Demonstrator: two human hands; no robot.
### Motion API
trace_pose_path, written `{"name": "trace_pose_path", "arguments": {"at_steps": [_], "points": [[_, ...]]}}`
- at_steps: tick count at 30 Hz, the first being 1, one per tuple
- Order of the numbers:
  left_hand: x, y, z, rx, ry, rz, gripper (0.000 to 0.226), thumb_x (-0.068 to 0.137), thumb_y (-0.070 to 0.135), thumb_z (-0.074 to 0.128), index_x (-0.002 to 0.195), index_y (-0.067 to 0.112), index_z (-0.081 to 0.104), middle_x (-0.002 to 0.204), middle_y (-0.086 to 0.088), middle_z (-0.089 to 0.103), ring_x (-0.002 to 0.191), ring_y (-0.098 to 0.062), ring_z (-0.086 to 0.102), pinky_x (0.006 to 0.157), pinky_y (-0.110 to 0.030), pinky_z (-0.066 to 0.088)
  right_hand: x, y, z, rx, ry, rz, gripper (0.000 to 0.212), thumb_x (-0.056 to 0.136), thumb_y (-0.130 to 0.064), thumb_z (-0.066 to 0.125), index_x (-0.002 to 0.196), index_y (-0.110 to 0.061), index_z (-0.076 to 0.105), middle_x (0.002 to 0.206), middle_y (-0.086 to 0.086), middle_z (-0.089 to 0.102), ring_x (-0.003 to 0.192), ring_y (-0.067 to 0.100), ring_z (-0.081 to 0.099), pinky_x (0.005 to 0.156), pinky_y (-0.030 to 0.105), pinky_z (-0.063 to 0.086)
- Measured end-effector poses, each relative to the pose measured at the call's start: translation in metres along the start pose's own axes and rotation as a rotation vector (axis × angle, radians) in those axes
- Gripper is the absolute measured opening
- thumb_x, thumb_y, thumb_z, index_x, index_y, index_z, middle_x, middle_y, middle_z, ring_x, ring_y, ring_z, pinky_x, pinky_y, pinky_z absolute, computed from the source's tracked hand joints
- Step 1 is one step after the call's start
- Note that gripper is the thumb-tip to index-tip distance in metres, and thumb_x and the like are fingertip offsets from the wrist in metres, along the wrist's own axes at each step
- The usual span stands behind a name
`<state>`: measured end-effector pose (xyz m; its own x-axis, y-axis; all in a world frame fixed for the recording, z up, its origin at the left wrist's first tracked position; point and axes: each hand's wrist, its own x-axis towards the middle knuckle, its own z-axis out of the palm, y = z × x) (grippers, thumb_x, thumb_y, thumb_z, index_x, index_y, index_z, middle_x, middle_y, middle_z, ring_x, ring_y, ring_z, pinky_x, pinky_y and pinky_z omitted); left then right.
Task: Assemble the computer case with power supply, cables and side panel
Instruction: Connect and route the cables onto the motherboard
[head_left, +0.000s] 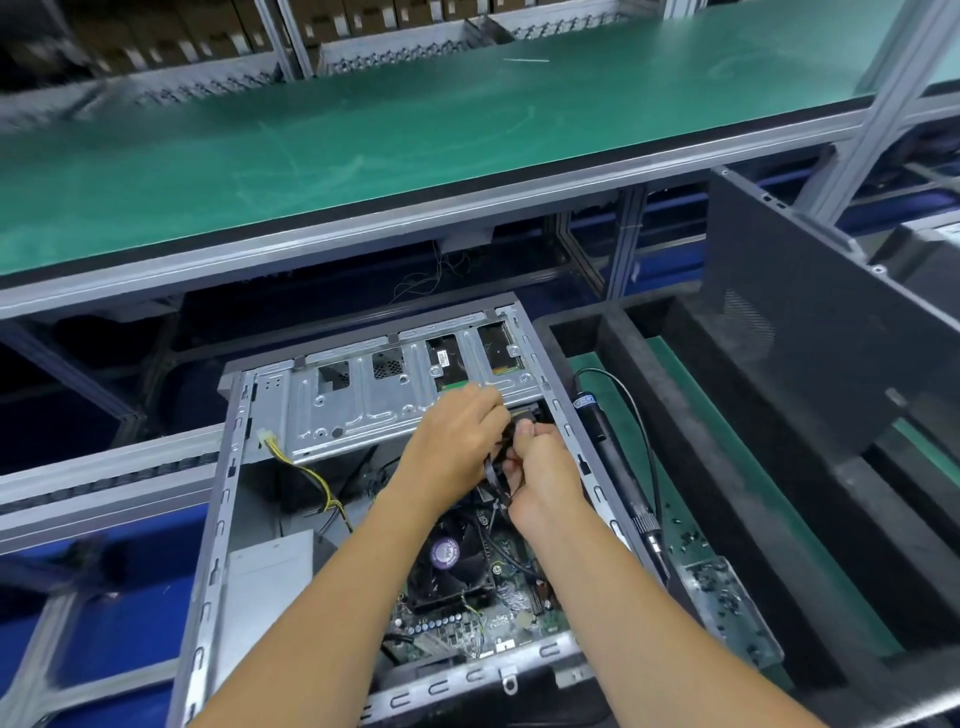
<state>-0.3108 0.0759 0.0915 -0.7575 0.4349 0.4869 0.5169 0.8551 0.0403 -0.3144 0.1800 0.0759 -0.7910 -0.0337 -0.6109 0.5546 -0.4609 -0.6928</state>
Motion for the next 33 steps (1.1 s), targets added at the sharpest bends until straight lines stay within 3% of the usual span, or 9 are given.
{"name": "trace_pose_path", "arguments": {"at_steps": [6,11,17,27,33], "points": [[0.002,0.003,0.002,-0.076,0.011,0.011,0.03,0.06,-0.022,0.064,0.056,0.004,0.049,0.061,-0.012,0.042,0.055,-0.023,0.039,0.05,-0.031,0.024,-0.001,-0.003,-0.001,0.065,-0.042,0.063,0.028,0.106,-0.012,0.044,0.078,-0.014,0.046,0.059,-0.001,0.037,0.052,0.009,0.031,0.048,0.02,0.03],[0.0,0.002,0.003,-0.125,0.009,0.002,0.029,0.065,-0.02,0.061,0.056,0.005,0.049,0.061,-0.011,0.041,0.057,-0.022,0.037,0.052,-0.03,0.021,-0.005,-0.005,0.0,0.017,-0.037,0.047,0.028,0.106,-0.011,0.043,0.079,-0.014,0.042,0.053,-0.004,0.034,0.041,0.006,0.025,0.038,0.018,0.022],[-0.004,0.0,0.008,-0.092,0.008,-0.012,0.024,0.067,-0.022,0.064,0.06,-0.001,0.055,0.063,-0.013,0.045,0.057,-0.025,0.042,0.047,-0.04,0.033,-0.013,-0.009,-0.001,-0.046,0.011,0.031,0.028,0.105,-0.009,0.045,0.077,-0.015,0.045,0.06,-0.004,0.033,0.04,0.004,0.026,0.034,0.014,0.024],[-0.007,-0.001,0.005,-0.132,0.021,-0.055,0.019,0.071,-0.012,0.069,0.065,-0.001,0.055,0.07,-0.014,0.051,0.062,-0.029,0.047,0.051,-0.044,0.042,-0.017,-0.008,-0.002,-0.088,0.024,0.004,0.024,0.104,-0.01,0.045,0.081,-0.016,0.049,0.061,-0.006,0.041,0.039,0.001,0.035,0.035,0.012,0.031],[-0.007,-0.001,0.002,-0.136,0.014,-0.056,0.018,0.071,-0.013,0.069,0.067,-0.002,0.056,0.07,-0.015,0.052,0.062,-0.029,0.048,0.051,-0.045,0.042,-0.018,-0.009,-0.001,-0.059,0.031,-0.025,0.024,0.104,-0.008,0.045,0.082,-0.014,0.052,0.042,-0.014,0.043,0.029,-0.003,0.037,0.033,0.011,0.03]]}}
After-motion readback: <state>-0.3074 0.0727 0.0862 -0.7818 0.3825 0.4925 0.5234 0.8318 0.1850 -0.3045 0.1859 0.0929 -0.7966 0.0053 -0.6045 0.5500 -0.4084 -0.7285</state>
